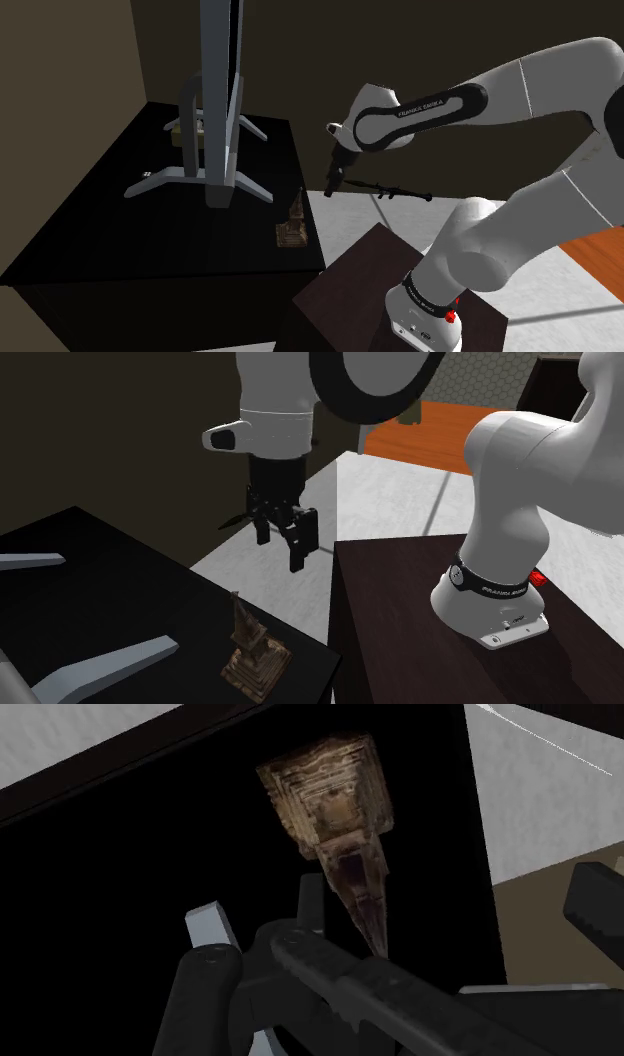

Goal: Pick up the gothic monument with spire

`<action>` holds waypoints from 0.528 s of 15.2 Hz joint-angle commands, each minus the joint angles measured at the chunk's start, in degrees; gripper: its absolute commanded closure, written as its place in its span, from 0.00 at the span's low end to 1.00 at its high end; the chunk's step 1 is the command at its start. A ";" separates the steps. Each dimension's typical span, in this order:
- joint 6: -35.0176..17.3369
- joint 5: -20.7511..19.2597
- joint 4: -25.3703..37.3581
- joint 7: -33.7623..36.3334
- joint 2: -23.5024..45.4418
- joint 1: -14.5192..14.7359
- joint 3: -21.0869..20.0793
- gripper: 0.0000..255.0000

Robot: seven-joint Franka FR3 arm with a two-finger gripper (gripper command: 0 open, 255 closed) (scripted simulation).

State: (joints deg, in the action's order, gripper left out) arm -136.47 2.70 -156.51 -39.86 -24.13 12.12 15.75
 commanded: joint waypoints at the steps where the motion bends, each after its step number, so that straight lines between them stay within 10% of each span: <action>1: -5.48 1.57 0.03 -4.88 4.92 2.33 1.41 0.00; 8: -20.58 19.19 3.77 -30.67 24.19 11.56 5.87 0.00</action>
State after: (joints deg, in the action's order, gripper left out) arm -155.10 17.90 -153.57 -65.52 -2.88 22.43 21.33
